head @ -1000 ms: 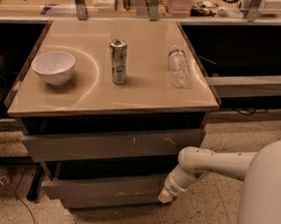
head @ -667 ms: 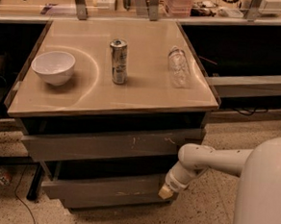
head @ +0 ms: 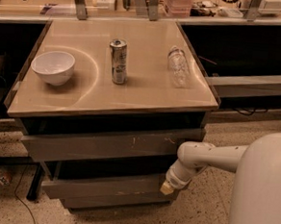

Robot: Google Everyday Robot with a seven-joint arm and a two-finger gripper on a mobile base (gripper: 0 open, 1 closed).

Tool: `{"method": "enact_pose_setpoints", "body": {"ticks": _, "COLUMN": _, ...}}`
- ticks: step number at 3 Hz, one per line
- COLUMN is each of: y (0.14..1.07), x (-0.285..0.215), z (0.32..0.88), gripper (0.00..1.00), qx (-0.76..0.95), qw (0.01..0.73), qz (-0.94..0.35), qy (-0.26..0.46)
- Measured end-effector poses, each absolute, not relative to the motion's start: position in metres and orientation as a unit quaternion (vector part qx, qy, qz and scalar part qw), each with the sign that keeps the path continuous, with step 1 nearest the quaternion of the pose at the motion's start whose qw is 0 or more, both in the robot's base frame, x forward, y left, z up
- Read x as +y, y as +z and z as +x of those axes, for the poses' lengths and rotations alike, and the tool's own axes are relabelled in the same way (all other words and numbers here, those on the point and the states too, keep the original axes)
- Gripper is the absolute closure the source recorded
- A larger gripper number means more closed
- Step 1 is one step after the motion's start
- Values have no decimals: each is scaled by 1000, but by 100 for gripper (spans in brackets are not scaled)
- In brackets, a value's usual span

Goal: Close middle drawer

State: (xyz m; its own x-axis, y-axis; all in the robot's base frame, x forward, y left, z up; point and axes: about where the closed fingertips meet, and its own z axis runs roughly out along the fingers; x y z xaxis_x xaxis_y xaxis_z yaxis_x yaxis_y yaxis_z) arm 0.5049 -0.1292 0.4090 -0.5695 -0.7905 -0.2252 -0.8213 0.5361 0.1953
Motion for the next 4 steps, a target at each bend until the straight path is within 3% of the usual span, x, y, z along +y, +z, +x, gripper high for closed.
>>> {"method": "enact_pose_setpoints", "body": {"ticks": 1, "y": 409, "x": -129, "z": 505, "gripper": 83, "qx": 876, "qw": 54, "qz": -458, "qy": 140}}
{"method": "enact_pose_setpoints", "body": {"ticks": 4, "y": 409, "x": -129, "z": 505, "gripper": 13, "qx": 876, "qw": 54, "qz": -458, "qy": 140}}
